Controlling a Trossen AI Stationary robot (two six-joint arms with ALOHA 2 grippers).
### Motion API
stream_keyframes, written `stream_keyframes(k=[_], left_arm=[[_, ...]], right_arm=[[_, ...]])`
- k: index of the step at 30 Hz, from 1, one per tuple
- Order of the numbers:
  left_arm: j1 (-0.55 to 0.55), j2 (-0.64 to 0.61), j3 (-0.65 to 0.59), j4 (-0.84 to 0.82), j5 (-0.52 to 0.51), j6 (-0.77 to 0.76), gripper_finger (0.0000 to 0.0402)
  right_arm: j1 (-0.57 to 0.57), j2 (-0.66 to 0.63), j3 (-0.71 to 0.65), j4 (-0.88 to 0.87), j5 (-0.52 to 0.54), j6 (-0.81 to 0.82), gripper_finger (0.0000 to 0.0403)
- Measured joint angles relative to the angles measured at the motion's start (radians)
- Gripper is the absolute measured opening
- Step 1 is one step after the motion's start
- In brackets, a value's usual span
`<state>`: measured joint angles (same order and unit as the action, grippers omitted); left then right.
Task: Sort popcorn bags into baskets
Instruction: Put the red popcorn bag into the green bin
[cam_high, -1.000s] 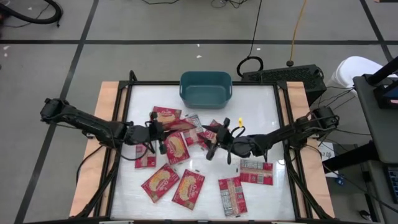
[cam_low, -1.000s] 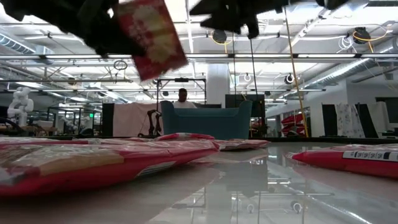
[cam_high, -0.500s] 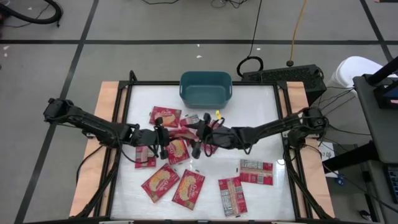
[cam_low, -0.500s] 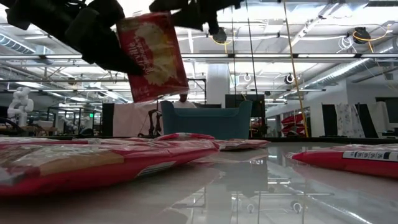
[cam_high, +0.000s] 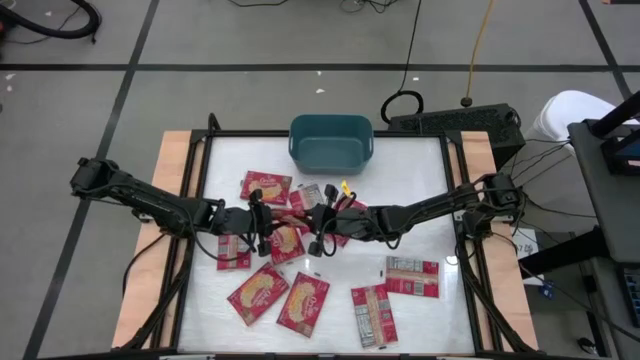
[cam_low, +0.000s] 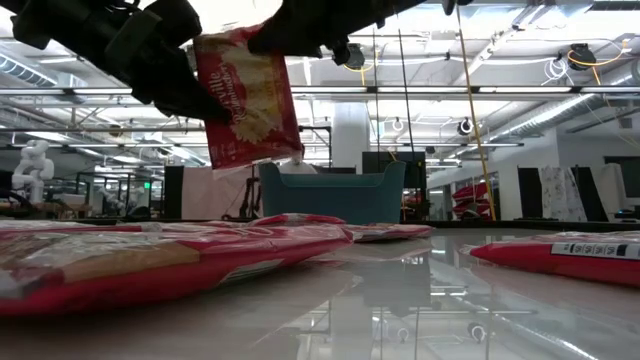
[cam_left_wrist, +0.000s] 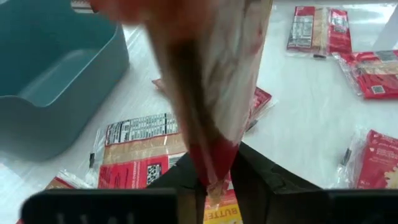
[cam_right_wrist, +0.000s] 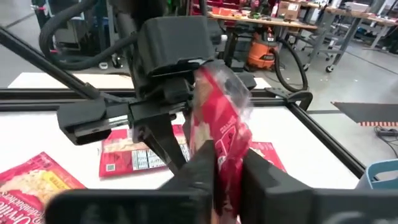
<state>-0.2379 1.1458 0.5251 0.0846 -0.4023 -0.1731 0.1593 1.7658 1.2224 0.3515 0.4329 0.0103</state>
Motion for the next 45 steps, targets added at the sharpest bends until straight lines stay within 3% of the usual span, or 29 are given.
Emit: stream_keyframes(k=[8,16,22,28,31,36,41,45], left_arm=[[-0.001,0.0,0.0,-0.022,0.034,-0.039,0.0141],[-0.001,0.0,0.0,-0.05,0.009,-0.115,0.0191],[-0.001,-0.001,0.0,-0.026,-0.011,-0.118,0.0185],[0.0,0.0,0.0,0.132,-0.047,-0.038,0.0171],[0.02,0.0,0.0,0.25,-0.108,0.068,0.0172],[0.123,-0.001,0.0,0.458,-0.178,0.216,0.0191],[0.293,-0.001,0.0,0.517,0.02,0.212,0.0221],[0.387,-0.001,0.0,0.546,0.184,0.179,0.0235]], right_arm=[[0.002,-0.033,-0.006,-0.076,0.009,0.012,0.0039],[0.02,-0.168,-0.149,-0.044,0.018,0.057,0.0008],[0.038,-0.261,-0.401,0.385,0.044,0.052,0.0017],[0.003,-0.262,-0.624,0.915,0.036,-0.027,0.0012],[-0.041,-0.263,-0.679,1.044,0.032,-0.081,0.0011],[-0.148,-0.262,-0.701,1.179,-0.1,-0.126,0.0011],[-0.247,-0.267,-0.684,1.215,-0.266,-0.085,0.0012],[-0.277,-0.271,-0.648,1.217,-0.331,-0.047,0.0012]])
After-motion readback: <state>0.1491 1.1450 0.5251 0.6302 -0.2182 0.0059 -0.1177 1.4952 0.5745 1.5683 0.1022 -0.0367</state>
